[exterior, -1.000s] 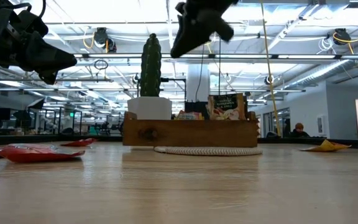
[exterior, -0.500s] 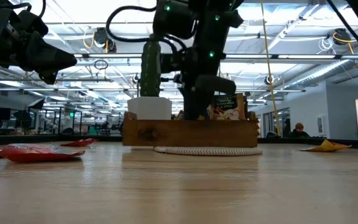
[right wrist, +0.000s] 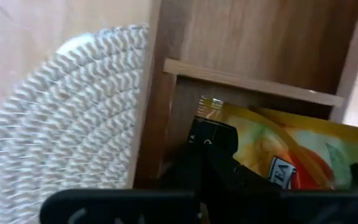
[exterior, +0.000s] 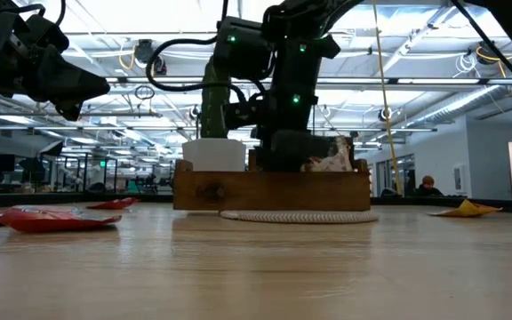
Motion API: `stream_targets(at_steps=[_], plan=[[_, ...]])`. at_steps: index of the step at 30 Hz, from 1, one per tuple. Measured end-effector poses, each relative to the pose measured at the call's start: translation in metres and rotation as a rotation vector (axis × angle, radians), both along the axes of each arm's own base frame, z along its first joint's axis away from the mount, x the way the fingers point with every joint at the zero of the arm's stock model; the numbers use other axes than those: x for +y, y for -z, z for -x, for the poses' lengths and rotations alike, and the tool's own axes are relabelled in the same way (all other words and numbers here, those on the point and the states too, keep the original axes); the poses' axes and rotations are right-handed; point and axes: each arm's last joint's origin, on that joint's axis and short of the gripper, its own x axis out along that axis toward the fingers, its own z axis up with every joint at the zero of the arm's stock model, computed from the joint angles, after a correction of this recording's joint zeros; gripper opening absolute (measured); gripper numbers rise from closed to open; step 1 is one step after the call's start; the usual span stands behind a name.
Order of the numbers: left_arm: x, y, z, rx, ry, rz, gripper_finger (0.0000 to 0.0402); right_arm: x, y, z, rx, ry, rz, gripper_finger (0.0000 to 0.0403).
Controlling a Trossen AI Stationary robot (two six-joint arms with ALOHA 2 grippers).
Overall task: Pick & Place Tea
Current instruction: Put the orange tea bag into the middle section of the wooden organizer
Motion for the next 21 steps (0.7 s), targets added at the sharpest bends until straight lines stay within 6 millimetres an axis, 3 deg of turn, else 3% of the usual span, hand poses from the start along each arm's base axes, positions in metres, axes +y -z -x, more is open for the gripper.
stream_targets(at_steps=[8,21], plan=[[0.000,0.000,0.000,0.000,0.000,0.000,0.0058,0.014,-0.007,-0.001,-0.053,-0.001,0.167,0.0000],[0.000,0.000,0.000,0.000,0.000,0.000,0.0058,0.031,-0.016,-0.002,-0.113,-0.039,0.163,0.0000]])
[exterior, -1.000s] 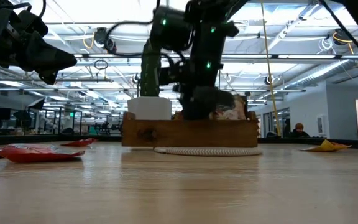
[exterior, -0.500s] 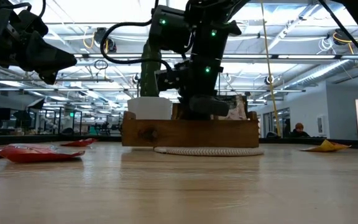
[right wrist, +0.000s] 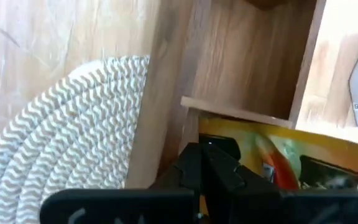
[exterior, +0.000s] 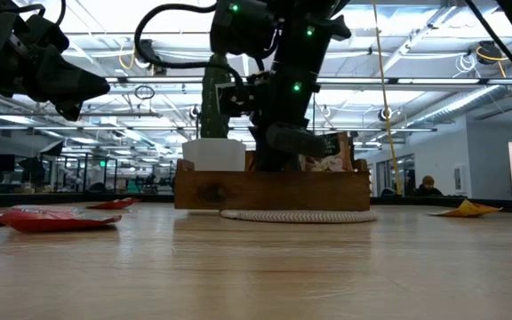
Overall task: Pick & Place Tea
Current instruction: Put the orange tea bag into the middle section of the wooden organizer
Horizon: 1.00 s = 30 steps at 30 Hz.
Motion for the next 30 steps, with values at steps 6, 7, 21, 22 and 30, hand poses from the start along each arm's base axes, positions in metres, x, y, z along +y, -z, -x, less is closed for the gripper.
stream_targets(at_steps=[6,7,21,22,30], plan=[[0.000,0.000,0.000,0.000,0.000,0.000,0.0058,0.010,-0.023,0.007,-0.050,-0.014,-0.005,0.0000],[0.000,0.000,0.000,0.000,0.000,0.000,0.0058,0.012,-0.030,0.010,-0.060,-0.002,-0.001,0.0000],[0.000,0.000,0.000,0.000,0.000,0.000,0.0058,-0.004,-0.041,0.155,-0.526,0.282,0.144,0.0000],[0.000,0.000,0.000,0.000,0.000,0.000,0.0058,-0.007,-0.037,0.165,-0.580,0.284,0.134,0.0000],[0.000,0.000,0.000,0.000,0.000,0.000,0.0058,-0.016,-0.006,0.220,-0.933,0.182,0.150,0.0000]])
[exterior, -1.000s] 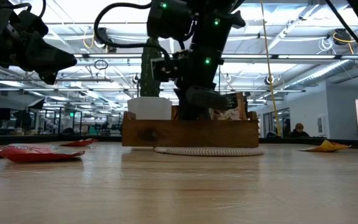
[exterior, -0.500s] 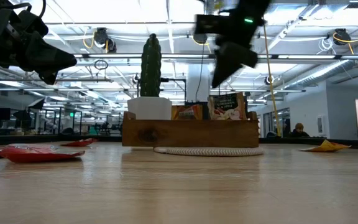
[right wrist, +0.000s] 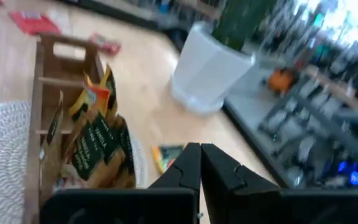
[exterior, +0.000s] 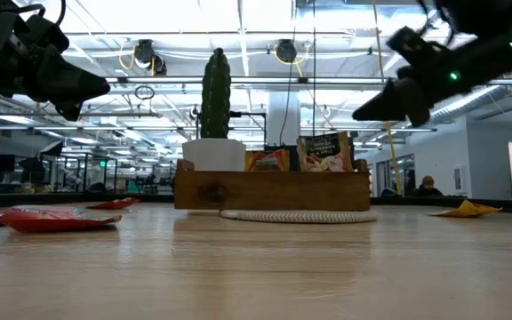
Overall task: Pick & Place Tea
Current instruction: Put the orange tea bag into the middle section of the wooden organizer
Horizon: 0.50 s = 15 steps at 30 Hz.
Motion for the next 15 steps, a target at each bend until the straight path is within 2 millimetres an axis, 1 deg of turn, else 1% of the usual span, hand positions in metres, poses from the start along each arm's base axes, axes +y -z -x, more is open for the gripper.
stream_targets(at_steps=[2,5,8,11,15], plan=[[0.000,0.000,0.000,0.000,0.000,0.000,0.0058,-0.002,0.007,0.011,-0.050,-0.017,0.066,0.0000],[0.000,0.000,0.000,0.000,0.000,0.000,0.0058,-0.007,0.013,0.024,-0.120,-0.019,0.167,0.0000],[0.000,0.000,0.000,0.000,0.000,0.000,0.0058,-0.012,0.020,0.039,-0.205,0.008,0.165,0.0000],[0.000,0.000,0.000,0.000,0.000,0.000,0.0058,-0.016,0.015,0.042,-0.289,0.037,0.158,0.0000],[0.000,0.000,0.000,-0.001,0.000,0.000,0.0058,-0.020,0.014,0.043,-0.296,0.058,0.161,0.0000]])
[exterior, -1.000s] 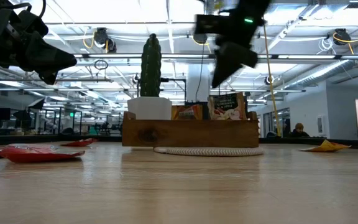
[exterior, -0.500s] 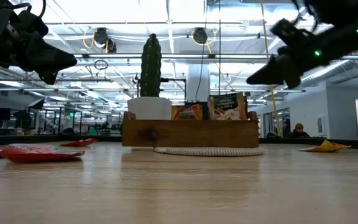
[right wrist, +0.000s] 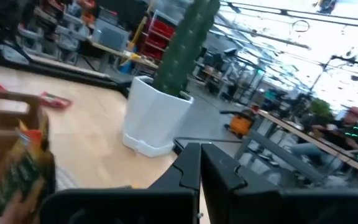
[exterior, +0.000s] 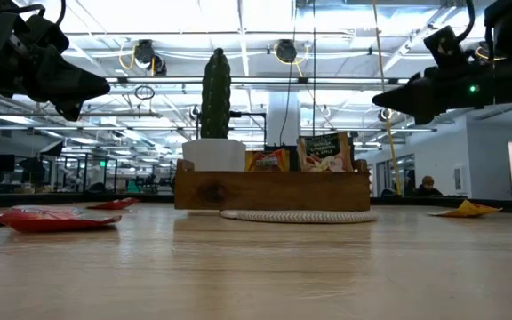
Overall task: Pick & Place Tea
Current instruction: Put the orange tea bag into the middle section of the wooden organizer
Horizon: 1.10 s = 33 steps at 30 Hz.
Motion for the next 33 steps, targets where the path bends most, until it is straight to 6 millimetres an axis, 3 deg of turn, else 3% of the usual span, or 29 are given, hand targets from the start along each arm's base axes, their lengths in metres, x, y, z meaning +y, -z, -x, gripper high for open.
stream_targets(at_steps=[5,16,26,33], plan=[[0.000,0.000,0.000,0.001,0.000,0.000,0.0058,0.000,0.000,-0.002,-0.015,-0.089,-0.011,0.0000],[0.000,0.000,0.000,0.001,0.000,0.000,0.0058,0.000,-0.014,0.001,-0.111,-0.078,0.061,0.0000],[0.000,0.000,0.000,0.000,0.000,0.000,0.0058,-0.001,-0.013,0.000,-0.127,-0.080,0.022,0.0000],[0.000,0.000,0.000,0.000,0.000,0.000,0.0058,-0.012,-0.004,-0.001,-0.094,-0.021,-0.067,0.0000]])
